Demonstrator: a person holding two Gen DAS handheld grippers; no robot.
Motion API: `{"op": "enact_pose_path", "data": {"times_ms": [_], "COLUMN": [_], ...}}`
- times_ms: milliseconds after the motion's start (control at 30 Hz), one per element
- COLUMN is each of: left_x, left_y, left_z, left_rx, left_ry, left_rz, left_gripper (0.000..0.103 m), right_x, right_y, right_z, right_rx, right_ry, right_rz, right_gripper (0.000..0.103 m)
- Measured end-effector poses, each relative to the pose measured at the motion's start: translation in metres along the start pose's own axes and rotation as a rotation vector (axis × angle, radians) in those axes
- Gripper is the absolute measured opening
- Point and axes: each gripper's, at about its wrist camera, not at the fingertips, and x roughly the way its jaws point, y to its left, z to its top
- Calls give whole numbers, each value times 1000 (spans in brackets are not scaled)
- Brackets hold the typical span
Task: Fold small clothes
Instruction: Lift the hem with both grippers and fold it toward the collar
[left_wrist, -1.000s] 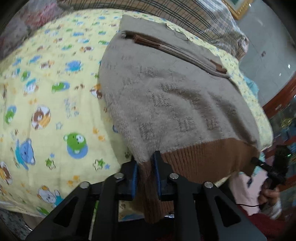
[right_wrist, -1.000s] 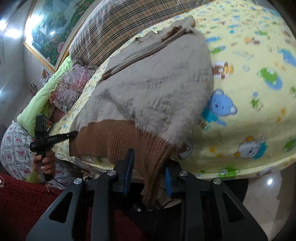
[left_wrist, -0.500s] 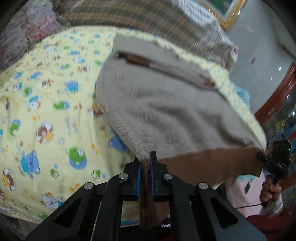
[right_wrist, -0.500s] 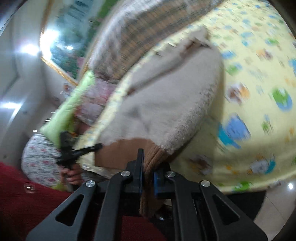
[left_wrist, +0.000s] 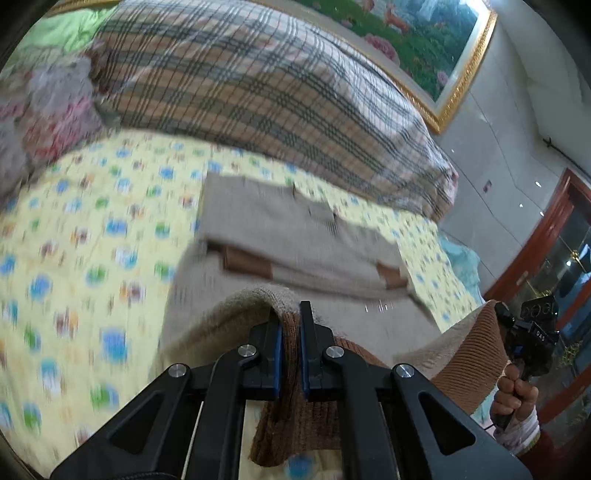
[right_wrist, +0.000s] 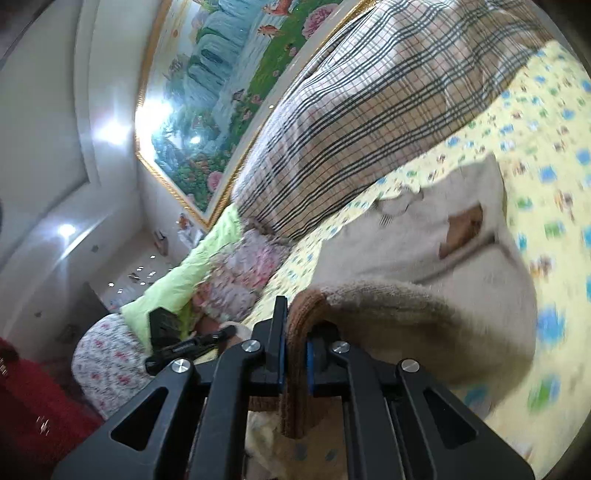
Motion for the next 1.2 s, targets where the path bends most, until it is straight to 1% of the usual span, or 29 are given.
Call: {"op": "enact_pose_path", "data": {"times_ms": [100,267,300,367,467,667,767,833,900,933,1033,1100,1133,1167,1200], "left_x": [27,81,92,118,158,227,261,277,286,287,281,273,269,264,256], "left_y": [5,15,17,23,35,54,61,69,77,80,85,84,83,83,81], "left_z": [34,85,91,105,121,148,150,145,142,141,144,147,148,149,150], "left_rx": [-21,-42,-46,-51,-62,-72,-53,-48,-61,-68,-95,-95,-95,-96,-91], "left_ry": [-22,-47,-49,-37,-7,29,70,99,117,116,110,114,116,113,98], "left_rz": [14,52,56,78,107,166,219,255,256,251,217,209,209,214,247], "left_gripper": [5,5,5,5,5,5,5,6,7,11,12,14,16,22,30], "right_x": [20,63,68,85,104,133,148,157,161,160,157,156,152,151,146], "right_y": [-15,-45,-51,-72,-98,-163,-192,-207,-216,-218,-218,-215,-212,-209,-206], "right_z": [32,87,94,111,129,145,148,145,144,143,147,149,151,153,155], "right_rx": [-4,3,13,52,77,165,222,248,270,278,285,281,274,265,256], "right_ry": [-23,-65,-71,-86,-90,-82,-55,-31,-19,-17,-10,-9,-13,-22,-37], "right_rz": [-51,-108,-117,-136,-205,-357,-435,-465,-495,-493,-490,-489,-491,-499,-510], "right_gripper": [9,9,9,9,9,9,9,9,9,10,11,12,17,22,39]}}
